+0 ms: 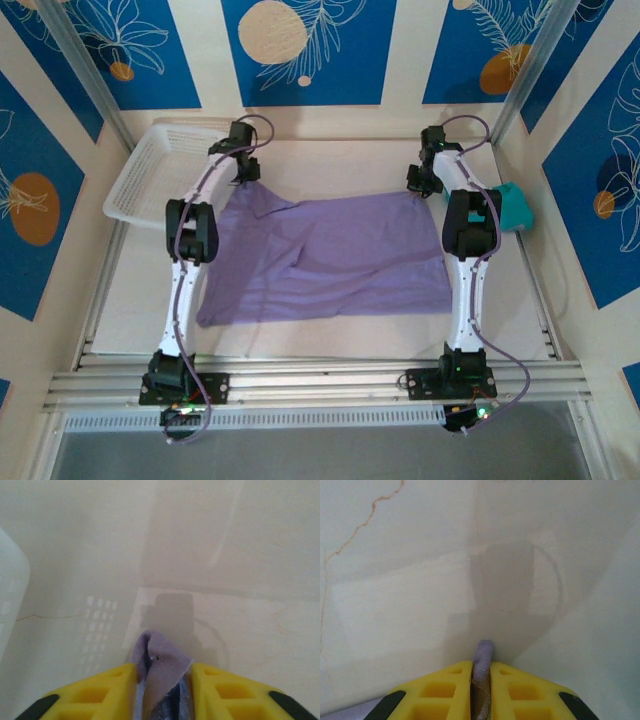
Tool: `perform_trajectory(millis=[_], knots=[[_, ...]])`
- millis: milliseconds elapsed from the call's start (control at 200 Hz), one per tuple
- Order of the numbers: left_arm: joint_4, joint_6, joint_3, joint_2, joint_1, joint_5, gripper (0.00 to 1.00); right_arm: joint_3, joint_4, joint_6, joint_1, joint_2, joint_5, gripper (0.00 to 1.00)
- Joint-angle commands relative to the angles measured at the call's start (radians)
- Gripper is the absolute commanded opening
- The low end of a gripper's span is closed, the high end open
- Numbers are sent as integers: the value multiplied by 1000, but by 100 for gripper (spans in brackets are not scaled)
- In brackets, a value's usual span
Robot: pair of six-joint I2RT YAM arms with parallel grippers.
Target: Fold the inside-out t-shirt
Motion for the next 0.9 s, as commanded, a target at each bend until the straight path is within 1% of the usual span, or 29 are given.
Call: perform_trajectory(millis=[0, 150, 260, 480, 640, 730, 895], knots=[[13, -5, 42, 17, 14, 29, 26, -22, -1, -19, 0, 2, -18, 17], [28, -7, 56, 27, 19, 38, 14, -24, -2, -28, -3, 0, -15, 16], [27, -3, 74, 28, 23, 40, 11, -23, 0, -32, -3, -1, -15, 16], [28, 2, 97, 1, 27, 56, 0, -18, 1, -35, -7, -6, -12, 11], [-12, -8, 88, -51, 28, 76, 0, -34, 30, -44, -10, -38, -25, 5], [-9, -26, 33, -104, 28, 106, 0, -59, 57, -50, -12, -72, -40, 1], [98, -63, -192, -266, 29, 142, 0, -136, 111, -57, -16, -160, -58, 0]])
